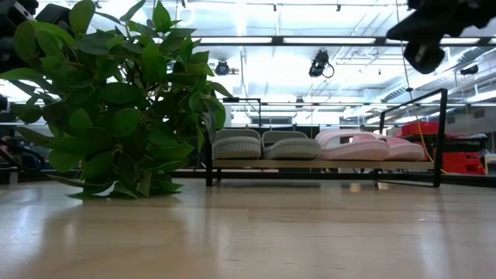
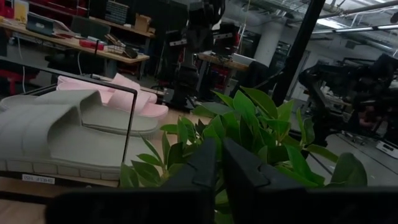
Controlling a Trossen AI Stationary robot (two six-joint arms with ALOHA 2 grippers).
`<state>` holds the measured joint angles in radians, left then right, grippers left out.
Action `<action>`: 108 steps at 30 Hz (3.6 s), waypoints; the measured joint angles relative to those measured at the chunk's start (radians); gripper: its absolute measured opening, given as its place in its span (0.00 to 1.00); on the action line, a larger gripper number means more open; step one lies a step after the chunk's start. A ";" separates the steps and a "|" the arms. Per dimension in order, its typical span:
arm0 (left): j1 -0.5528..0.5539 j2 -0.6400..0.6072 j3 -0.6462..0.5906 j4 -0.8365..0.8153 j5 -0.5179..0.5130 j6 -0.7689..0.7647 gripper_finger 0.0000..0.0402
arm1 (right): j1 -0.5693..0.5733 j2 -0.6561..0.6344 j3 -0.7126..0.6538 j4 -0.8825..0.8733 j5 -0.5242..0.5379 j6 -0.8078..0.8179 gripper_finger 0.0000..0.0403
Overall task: Pick and place slides into the shelf
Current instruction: Return to Home Position
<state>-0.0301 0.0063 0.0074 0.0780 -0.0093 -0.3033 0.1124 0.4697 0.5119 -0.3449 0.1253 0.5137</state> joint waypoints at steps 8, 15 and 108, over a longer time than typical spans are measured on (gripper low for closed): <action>0.000 0.000 0.000 0.000 0.000 0.001 0.06 | 0.021 -0.220 -0.207 0.126 0.005 -0.024 0.00; 0.000 0.000 0.000 0.000 0.000 0.001 0.09 | 0.021 -0.316 -0.343 0.276 -0.004 -0.072 0.00; 0.000 0.000 0.000 0.000 0.000 0.001 0.10 | -0.032 -0.345 -0.502 0.456 -0.085 -0.201 0.04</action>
<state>-0.0303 0.0059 0.0071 0.0777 -0.0097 -0.3028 0.0805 0.1249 0.0097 0.1110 0.0399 0.3126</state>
